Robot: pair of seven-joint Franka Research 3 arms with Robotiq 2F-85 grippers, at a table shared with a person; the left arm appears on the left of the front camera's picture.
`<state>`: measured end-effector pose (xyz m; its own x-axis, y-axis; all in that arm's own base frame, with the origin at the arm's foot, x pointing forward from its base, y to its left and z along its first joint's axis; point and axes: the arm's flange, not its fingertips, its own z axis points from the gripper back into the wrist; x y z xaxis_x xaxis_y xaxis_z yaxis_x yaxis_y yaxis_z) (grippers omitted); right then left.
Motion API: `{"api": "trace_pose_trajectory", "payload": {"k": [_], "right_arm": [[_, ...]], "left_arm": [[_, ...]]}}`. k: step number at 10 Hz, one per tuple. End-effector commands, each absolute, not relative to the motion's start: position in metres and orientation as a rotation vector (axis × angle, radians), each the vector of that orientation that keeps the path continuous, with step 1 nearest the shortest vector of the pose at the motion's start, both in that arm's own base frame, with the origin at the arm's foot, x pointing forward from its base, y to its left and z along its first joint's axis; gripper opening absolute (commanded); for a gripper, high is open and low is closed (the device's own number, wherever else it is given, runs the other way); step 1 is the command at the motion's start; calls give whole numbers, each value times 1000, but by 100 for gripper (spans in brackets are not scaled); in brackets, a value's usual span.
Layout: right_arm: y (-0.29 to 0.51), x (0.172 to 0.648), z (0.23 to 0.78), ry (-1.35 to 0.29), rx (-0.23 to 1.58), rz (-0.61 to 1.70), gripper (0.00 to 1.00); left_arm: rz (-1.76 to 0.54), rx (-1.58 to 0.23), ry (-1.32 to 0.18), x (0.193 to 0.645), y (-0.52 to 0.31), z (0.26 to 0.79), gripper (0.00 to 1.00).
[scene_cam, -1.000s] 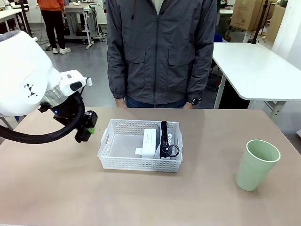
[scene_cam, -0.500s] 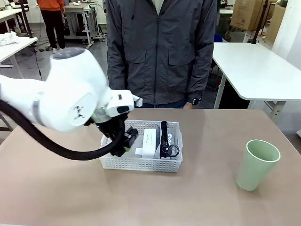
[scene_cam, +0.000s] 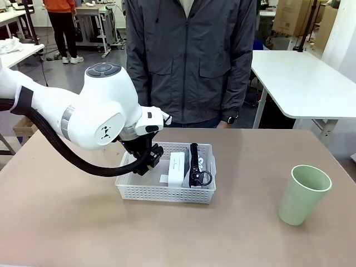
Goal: Efficiently arrange items inside the basket to fit them all.
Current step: Pick up the Stapler and place it inside the Organizing basket.
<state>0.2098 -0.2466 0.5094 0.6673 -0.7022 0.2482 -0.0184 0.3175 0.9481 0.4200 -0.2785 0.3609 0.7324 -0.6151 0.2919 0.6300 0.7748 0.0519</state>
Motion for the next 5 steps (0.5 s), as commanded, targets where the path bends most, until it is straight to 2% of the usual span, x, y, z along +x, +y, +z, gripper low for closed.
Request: {"api": "trace_pose_trajectory", "payload": {"k": [1,5], "right_arm": [[-247,212,509,-771,1189,-487,100],[-247,212,509,-771,1189,-487,100]], "left_arm": [[-701,-56,-254,430,-288,355,43],[-708,-65,-190,443,-292,337,43]]}}
